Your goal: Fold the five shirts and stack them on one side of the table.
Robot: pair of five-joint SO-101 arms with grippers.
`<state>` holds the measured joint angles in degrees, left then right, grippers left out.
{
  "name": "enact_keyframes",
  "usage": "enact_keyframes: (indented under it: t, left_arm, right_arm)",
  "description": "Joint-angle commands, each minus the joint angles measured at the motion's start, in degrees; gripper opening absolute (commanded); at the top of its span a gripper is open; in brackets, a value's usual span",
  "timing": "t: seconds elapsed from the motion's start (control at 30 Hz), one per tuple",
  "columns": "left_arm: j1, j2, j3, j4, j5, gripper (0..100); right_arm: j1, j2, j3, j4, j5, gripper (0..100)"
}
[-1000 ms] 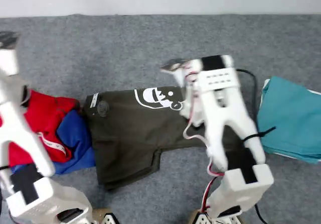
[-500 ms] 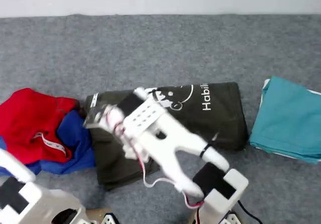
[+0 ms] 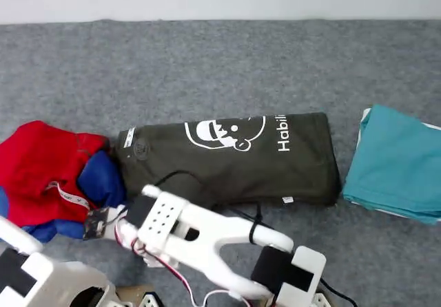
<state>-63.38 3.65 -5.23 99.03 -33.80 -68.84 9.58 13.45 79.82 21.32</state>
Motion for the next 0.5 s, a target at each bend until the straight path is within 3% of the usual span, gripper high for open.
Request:
enact_keyframes:
  t: [0.0, 0.3, 0.47]
  left_arm:
    - [-0.53, -3.08, -0.31, 1.32, -0.79, 2]
    - [-0.53, -3.08, -0.22, 1.32, -0.79, 2]
    - [-0.53, -3.08, -0.22, 1.32, -0.79, 2]
  right_arm:
    - [-0.92, -1.89, 1.41, -5.14, -0.26, 26.2]
    - [1.01, 9.98, 1.93, -8.66, -0.53, 25.2]
    - [1.27, 10.59, 0.53, -8.92, -0.44, 9.5]
